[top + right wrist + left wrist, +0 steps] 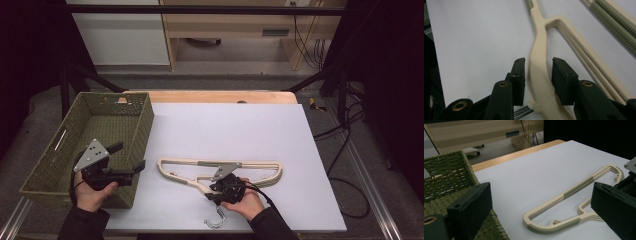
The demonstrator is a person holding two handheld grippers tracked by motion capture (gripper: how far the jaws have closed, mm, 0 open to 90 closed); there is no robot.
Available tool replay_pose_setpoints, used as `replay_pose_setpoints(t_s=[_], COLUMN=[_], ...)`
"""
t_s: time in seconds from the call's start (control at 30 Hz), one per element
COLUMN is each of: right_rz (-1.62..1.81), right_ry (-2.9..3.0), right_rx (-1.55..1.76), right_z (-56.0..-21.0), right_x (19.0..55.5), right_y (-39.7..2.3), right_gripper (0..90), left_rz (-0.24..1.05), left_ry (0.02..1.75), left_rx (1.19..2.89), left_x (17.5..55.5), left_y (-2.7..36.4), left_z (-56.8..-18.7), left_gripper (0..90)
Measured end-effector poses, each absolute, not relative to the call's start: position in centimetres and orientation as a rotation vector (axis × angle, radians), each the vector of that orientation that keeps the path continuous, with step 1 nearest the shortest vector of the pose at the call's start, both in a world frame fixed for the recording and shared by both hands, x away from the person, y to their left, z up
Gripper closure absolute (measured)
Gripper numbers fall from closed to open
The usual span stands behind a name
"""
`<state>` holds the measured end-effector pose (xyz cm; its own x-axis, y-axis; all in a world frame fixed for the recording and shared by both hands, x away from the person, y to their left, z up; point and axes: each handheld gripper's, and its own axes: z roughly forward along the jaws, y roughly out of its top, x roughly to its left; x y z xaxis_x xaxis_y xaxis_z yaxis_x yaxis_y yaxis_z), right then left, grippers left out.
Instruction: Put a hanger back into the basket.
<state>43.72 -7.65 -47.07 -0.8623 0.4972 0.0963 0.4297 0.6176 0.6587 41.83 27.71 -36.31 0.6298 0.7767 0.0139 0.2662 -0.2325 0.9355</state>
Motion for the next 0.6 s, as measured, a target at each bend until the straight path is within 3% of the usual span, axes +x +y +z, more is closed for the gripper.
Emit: replay_pose_setpoints(t_s=[0.6], right_rz=[1.132], right_ry=[2.808], right_rx=[0.810], right_z=[-46.8], right_x=[44.5], right_y=[-8.3], right_gripper=[71.9], left_rz=[0.584], left_ry=[0.729], left_rx=[1.909], left_x=[41.1], left_y=[24.6], left_z=[-36.3], left_gripper=[4.1])
